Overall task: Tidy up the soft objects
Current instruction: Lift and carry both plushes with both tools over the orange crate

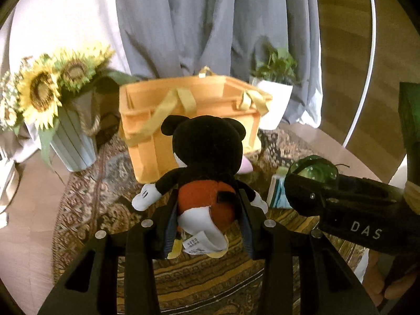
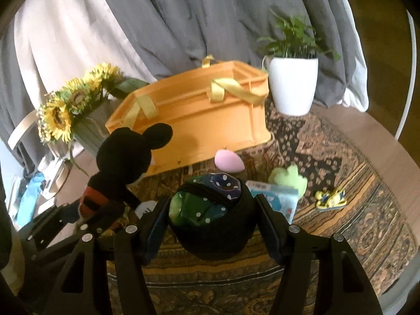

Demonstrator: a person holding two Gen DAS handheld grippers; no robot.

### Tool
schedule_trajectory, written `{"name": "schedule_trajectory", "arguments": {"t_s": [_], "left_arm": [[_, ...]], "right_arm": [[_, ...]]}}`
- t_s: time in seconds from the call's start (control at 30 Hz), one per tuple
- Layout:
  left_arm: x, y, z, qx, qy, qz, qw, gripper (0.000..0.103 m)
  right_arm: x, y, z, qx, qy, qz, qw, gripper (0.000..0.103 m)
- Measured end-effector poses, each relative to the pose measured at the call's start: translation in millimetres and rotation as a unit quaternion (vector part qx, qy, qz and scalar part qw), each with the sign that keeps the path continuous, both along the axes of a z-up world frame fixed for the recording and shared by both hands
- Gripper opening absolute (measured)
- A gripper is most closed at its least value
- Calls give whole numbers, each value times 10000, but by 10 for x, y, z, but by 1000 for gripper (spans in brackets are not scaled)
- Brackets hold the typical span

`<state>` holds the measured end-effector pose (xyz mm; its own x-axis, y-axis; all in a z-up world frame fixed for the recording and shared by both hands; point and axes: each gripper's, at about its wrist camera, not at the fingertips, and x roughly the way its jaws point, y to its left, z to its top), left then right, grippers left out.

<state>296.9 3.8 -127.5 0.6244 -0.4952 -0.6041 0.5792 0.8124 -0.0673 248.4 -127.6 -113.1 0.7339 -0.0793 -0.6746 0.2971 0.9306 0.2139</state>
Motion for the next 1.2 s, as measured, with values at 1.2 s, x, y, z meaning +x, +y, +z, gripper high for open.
{"name": "schedule_trajectory", "arguments": {"t_s": [1.2], "left_arm": [[-160, -617, 1107, -332, -794, 1615, 9831, 41]], "right_arm": [[298, -835, 1104, -154, -1400, 1411, 9799, 64]]}}
